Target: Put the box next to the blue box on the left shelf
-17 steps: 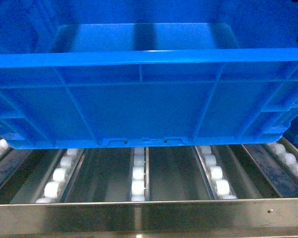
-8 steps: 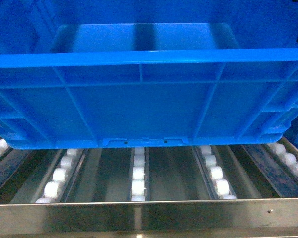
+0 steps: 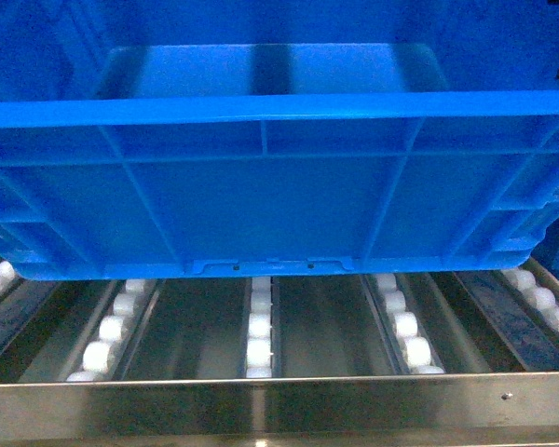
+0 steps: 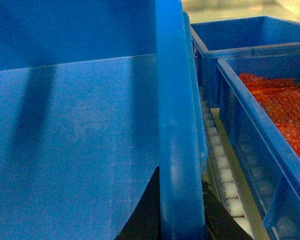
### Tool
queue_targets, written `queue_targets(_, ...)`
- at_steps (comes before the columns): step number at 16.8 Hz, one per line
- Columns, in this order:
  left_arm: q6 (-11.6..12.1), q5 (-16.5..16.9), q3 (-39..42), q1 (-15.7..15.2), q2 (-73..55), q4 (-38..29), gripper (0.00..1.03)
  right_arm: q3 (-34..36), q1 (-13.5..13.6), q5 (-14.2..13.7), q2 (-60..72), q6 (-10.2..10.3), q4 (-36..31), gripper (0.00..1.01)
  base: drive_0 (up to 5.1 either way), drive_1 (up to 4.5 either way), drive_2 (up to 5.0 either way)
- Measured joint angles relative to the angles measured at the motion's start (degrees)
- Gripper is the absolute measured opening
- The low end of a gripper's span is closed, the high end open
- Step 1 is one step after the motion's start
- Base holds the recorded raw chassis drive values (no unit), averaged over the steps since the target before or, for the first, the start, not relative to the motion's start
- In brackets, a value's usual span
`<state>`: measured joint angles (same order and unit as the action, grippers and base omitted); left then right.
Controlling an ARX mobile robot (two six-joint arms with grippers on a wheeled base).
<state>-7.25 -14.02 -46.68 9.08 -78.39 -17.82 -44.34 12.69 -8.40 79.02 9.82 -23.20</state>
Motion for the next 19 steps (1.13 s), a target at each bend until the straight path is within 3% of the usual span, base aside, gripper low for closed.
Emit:
queue_targets(10, 0.00, 0.02, 0.00, 0.00, 0.00, 0.00, 0.18, 0.00, 0.00, 0.02, 0.00, 0.02, 0.00, 0.07, 0.0, 0.00, 0.0)
queue_targets(12, 2.43, -1.86, 2.29, 0.37, -0.17, -6.84, 0.18, -0.68, 0.00, 0.15, -0.02, -1.20, 2.86, 0.07, 0.0, 0.00, 0.0)
queue_targets(14, 2.73, -2.27, 2.56, 0.48, -0.46, -7.58, 0.18, -2.75, -0.52, 1.90, -0.81, -3.82, 7.15, 0.07, 0.0, 0.00, 0.0)
queue_targets(19, 3.15, -1.05, 1.86, -0.98, -2.80, -2.62, 0.18, -4.66, -1.88, 9.88, -0.02, -3.76, 18.36, 0.07, 0.0, 0.00, 0.0)
